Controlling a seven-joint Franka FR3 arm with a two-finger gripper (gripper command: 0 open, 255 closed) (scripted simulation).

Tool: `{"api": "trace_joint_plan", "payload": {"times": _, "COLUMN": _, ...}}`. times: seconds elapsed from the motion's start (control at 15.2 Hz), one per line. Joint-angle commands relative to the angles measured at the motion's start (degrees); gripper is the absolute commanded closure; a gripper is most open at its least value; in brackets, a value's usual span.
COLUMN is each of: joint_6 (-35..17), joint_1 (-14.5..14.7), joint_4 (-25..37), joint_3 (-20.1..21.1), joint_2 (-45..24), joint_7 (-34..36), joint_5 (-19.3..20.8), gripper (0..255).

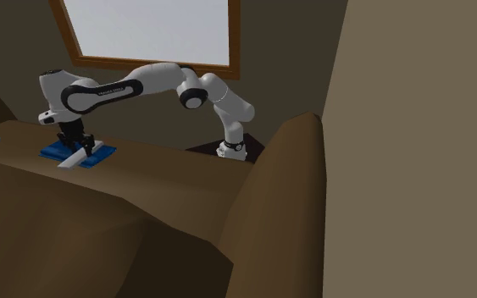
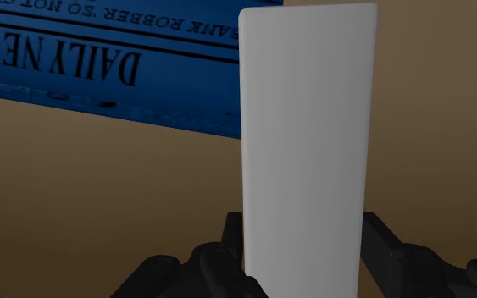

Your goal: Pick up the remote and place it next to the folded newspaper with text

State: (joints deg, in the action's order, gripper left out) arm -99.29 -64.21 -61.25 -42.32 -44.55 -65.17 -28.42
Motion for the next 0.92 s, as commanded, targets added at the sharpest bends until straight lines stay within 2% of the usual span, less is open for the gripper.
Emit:
{"api": "trace_joint_plan", "payload": {"times": 0.0, "joint_6": -1.3, "joint_1": 0.32, "joint_4": -1.29, "joint_3": 0.05, "joint_2": -0.11, "joint_7": -0.28, "joint_5": -0.13, "gripper": 255}}
{"api": "trace_joint_plan", "payload": {"times": 0.59, "joint_6": -7.31, "joint_1": 1.71, "joint_4": -7.03, "joint_3": 0.56, "joint_2": -1.07, "joint_7": -1.43, "joint_5": -1.04, "gripper": 255}}
{"api": "trace_joint_plan", "payload": {"times": 0.86, "joint_6": -7.31, "joint_1": 1.71, "joint_4": -7.03, "joint_3": 0.56, "joint_2": -1.07, "joint_7": -1.43, "joint_5": -1.04, "gripper": 255}}
